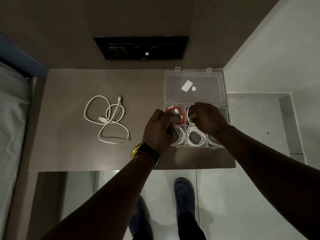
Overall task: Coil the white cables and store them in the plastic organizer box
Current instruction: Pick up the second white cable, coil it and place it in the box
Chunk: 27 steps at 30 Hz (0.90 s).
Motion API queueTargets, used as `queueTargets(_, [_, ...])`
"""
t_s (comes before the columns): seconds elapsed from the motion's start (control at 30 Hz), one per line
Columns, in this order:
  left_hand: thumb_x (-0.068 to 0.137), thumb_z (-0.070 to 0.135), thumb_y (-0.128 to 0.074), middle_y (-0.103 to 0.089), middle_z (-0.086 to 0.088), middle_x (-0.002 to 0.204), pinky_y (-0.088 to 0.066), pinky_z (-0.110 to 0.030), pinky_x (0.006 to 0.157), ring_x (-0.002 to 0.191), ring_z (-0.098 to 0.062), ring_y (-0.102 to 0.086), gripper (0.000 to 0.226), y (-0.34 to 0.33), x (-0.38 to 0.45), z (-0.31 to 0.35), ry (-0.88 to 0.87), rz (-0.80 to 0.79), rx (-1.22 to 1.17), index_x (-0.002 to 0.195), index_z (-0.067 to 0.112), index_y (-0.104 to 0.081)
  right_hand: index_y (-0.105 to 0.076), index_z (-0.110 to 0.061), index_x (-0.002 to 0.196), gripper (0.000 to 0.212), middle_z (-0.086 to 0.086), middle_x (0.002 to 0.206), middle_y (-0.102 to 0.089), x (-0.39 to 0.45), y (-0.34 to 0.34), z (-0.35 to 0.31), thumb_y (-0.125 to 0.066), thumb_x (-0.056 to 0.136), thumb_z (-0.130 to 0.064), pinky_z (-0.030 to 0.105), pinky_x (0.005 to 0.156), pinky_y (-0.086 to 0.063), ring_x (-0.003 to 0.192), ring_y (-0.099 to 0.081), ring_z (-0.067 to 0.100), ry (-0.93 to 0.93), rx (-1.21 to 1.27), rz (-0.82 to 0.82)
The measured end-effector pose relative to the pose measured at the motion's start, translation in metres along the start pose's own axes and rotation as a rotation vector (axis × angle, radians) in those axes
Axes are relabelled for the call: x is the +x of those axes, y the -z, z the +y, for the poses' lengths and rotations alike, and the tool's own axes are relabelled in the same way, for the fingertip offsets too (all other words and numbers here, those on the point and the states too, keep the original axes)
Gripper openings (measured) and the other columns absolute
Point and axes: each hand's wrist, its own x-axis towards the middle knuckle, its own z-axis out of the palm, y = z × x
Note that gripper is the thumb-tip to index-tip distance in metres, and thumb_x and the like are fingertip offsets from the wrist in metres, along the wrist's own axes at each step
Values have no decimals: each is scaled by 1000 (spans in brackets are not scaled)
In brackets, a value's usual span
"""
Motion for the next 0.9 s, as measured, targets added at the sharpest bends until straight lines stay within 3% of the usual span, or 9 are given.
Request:
queueTargets(0.17, [78,1,-62,-61,-12,97,-51,-32,67,76,-28,-61,24,19,-2,-18,40,19,63,98,11,-68,-71,-10,87,7,8,88,-71,-7,7,-1,-69,81,-8,24,70,-40,80,-67,29,-20,77,145])
queueTargets(0.33, [81,0,-61,-67,-14,97,-52,-39,72,86,-34,-64,21,51,-5,-52,152,138,122,96,10,-71,-70,-9,90,7,11,92,-72,-13,11,-9,-70,83,-8,34,71,-52,81,-67,32,-35,77,228])
queueTargets(0.5, [84,4,-60,-71,-16,97,-46,-34,76,91,-36,-65,17,82,-15,-85,305,264,187,94,9,-73,-70,-8,89,5,12,90,-68,-14,12,-21,-67,85,-8,24,70,-39,82,-64,30,-41,4,290])
queueTargets(0.7, [84,10,-61,-73,-12,93,-45,-30,70,86,-33,-67,12,102,-9,-106,444,361,153,91,12,-70,-71,-13,91,7,7,88,-69,-9,13,-54,-68,84,-13,31,71,-48,79,-65,28,55,69,291])
queueTargets(0.8, [87,22,-59,-67,-16,102,-43,-34,73,90,-36,-63,19,100,21,-116,423,170,259,96,8,-68,-70,-19,84,5,-6,77,-60,-9,11,-77,-67,82,-15,29,62,-48,70,-62,21,117,153,295])
queueTargets(0.9, [91,34,-52,-61,-15,88,-38,-33,68,88,-37,-61,30,95,48,-112,416,-71,400,85,8,-64,-69,-20,82,4,-5,78,-64,-8,5,-99,-69,83,-17,23,62,-40,70,-61,15,158,227,289])
